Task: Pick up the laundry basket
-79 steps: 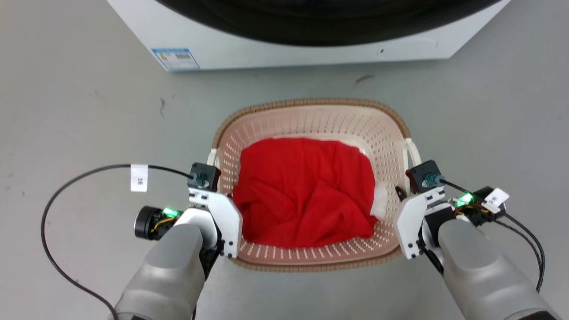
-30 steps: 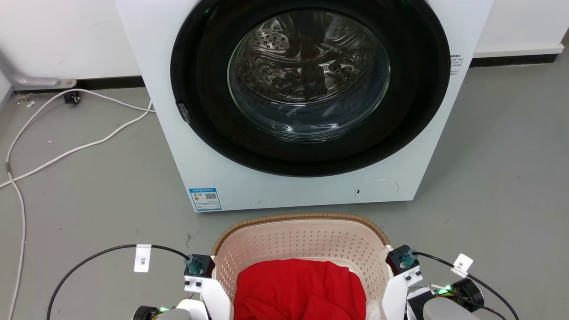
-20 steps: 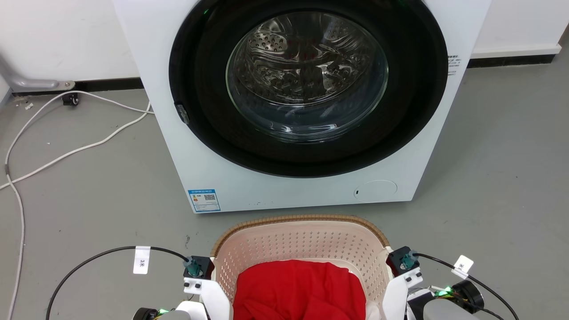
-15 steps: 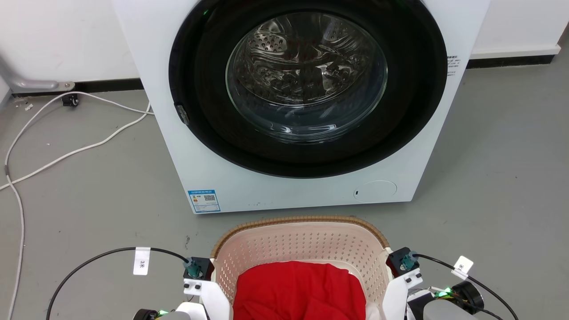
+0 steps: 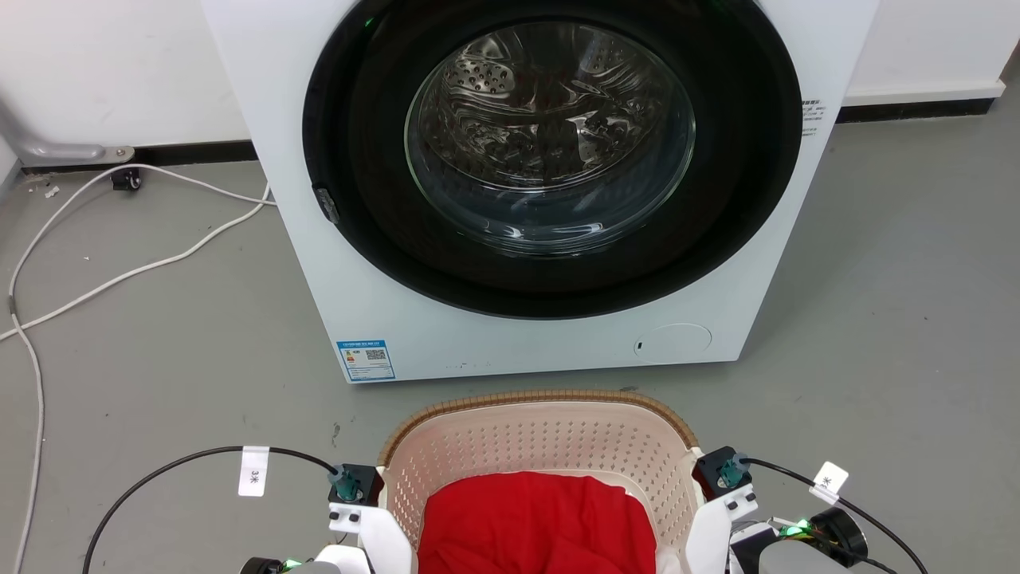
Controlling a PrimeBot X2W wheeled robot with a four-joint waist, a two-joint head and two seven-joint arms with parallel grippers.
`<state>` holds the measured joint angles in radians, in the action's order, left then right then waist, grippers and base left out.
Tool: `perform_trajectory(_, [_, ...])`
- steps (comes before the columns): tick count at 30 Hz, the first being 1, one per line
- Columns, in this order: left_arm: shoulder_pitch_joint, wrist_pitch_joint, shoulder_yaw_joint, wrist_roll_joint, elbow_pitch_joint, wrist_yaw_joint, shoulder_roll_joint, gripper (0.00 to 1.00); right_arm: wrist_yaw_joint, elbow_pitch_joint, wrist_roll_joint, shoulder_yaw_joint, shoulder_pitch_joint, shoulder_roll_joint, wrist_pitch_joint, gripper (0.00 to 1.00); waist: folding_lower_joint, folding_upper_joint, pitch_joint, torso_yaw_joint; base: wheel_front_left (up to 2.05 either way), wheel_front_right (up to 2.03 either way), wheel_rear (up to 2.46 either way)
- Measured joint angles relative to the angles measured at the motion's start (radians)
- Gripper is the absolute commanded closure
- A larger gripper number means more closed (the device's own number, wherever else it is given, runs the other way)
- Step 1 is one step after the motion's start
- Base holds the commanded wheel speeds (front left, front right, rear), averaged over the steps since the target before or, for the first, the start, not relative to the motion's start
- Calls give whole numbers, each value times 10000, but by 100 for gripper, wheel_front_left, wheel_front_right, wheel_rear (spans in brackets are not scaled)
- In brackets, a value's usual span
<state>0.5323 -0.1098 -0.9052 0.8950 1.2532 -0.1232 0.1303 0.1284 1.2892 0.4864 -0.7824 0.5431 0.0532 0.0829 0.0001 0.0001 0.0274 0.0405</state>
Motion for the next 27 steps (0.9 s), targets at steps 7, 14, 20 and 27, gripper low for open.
perform_trajectory(7, [5, 33, -169, 178, 19, 0, 13, 100, 0, 0, 0, 6, -18, 2, 33, 100, 0, 0, -23, 4, 0, 0, 0])
perform_trajectory(14, [10, 71, -316, 336, 33, 0, 40, 100, 2, 0, 2, 10, -38, 2, 46, 100, 0, 0, -22, 30, 0, 0, 0])
perform_trajectory(20, [12, 75, -462, 441, 44, 0, 48, 100, 2, 0, 2, 10, -55, 0, 44, 100, 0, 0, -9, 41, 0, 0, 0])
perform_trajectory(27, [24, 107, -594, 608, 58, 0, 54, 100, 4, 0, 2, 36, -72, 2, 44, 100, 0, 0, 15, 23, 0, 0, 0])
